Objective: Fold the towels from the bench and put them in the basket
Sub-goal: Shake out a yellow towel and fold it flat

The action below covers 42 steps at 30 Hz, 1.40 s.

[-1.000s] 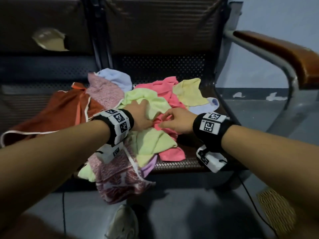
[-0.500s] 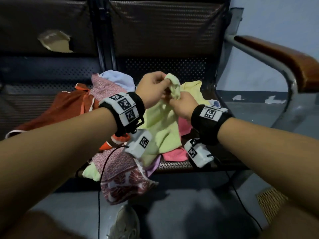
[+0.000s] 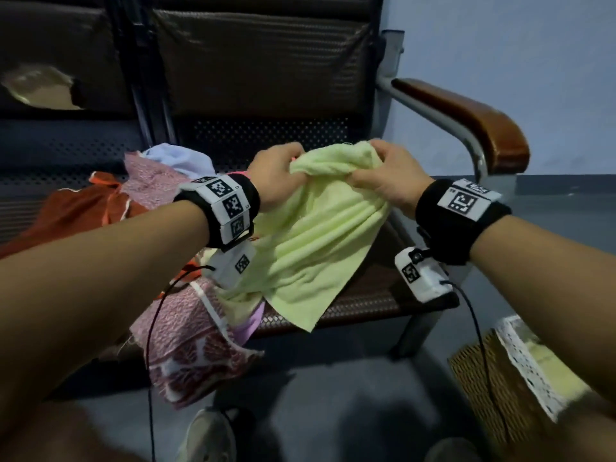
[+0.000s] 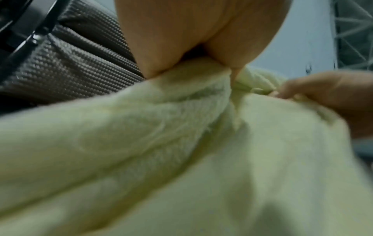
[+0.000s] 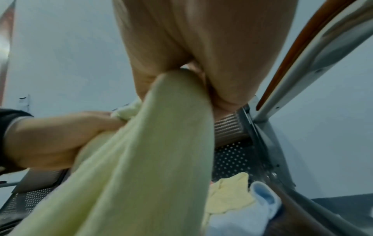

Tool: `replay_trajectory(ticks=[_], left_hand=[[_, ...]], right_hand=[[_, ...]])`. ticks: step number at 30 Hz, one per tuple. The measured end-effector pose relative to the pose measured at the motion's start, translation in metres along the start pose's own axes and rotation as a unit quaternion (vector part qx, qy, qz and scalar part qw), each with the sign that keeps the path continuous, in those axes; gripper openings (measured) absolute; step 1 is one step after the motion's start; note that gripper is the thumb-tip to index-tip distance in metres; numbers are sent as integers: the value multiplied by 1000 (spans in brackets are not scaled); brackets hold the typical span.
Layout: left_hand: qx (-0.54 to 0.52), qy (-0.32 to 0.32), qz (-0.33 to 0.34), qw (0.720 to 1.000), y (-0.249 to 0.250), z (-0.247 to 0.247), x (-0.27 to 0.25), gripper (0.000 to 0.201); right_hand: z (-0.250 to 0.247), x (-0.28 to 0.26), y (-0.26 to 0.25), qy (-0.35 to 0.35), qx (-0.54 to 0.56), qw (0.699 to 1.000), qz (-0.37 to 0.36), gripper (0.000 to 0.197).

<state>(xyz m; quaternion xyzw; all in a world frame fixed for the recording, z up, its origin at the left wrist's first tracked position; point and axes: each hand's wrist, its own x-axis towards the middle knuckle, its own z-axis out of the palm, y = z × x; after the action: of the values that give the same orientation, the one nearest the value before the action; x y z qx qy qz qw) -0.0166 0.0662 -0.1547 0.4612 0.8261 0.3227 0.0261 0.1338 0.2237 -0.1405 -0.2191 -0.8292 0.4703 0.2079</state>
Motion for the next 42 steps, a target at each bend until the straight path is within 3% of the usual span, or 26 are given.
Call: replay_trajectory(ticks=[2, 3, 5, 6, 8, 10, 13, 15, 18, 21, 23, 25, 28, 31, 33, 35, 37, 39, 42], left_hand=[[-100, 56, -32, 993, 15, 2, 7, 12], [-159, 69, -36, 984, 25, 2, 10, 16], [-263, 74, -11, 962, 50, 4, 13, 20], [-306, 69, 7, 949, 63, 6, 14, 20], [-380, 56, 26, 923, 84, 7, 15, 20], [-414, 38, 15, 909, 93, 8, 17, 25], [-342, 13, -34, 939, 87, 12, 19, 37], [-280, 4, -38, 959, 78, 14, 18, 38], [-250, -59, -27, 966, 64, 11, 16, 57], [-180, -93, -14, 979, 51, 3, 12, 37], [-146, -97, -1, 985, 45, -3, 9, 32], [-183, -103, -25, 977, 39, -7, 8, 38], [-194, -49, -72, 977, 27, -15, 10, 30], [-34, 67, -32, 997, 15, -22, 10, 19], [47, 150, -26, 987, 11, -23, 9, 24], [118, 186, -46, 975, 12, -22, 7, 30], [149, 148, -74, 975, 19, -22, 6, 39], [108, 59, -87, 989, 31, -24, 8, 50], [-124, -65, -108, 984, 45, -29, 8, 40]], right_hand=[[-9, -6, 8, -2, 36, 999, 38, 45], [-8, -12, 13, -45, 57, 995, 70, 49], [0, -24, 23, -149, 81, 977, 130, 40], [5, -28, 27, -168, 73, 972, 146, 34], [7, -33, 27, -127, 64, 980, 139, 24], [-2, -29, 22, -42, 120, 982, 140, 23], [-22, -23, 12, 42, 254, 951, 171, 33], [-33, -19, 14, 70, 249, 951, 169, 38], [-47, -16, 18, 117, 163, 973, 113, 37], [-57, -13, 21, 120, -20, 992, 36, 19], [-62, -10, 25, 133, -59, 989, 30, 14], [-65, -6, 28, 149, -67, 986, 27, 16], [-69, -4, 26, 169, -75, 982, 31, 25], [-68, -6, 24, 161, -88, 983, 13, 27], [-62, -12, 21, 125, -108, 986, -14, 22], [-55, -16, 18, 73, -116, 990, -27, 21], [-49, -20, 14, 42, -123, 991, -32, 28], [-43, -22, 10, 33, -124, 991, -39, 34], [-35, -25, 5, 27, -128, 990, -50, 32]])
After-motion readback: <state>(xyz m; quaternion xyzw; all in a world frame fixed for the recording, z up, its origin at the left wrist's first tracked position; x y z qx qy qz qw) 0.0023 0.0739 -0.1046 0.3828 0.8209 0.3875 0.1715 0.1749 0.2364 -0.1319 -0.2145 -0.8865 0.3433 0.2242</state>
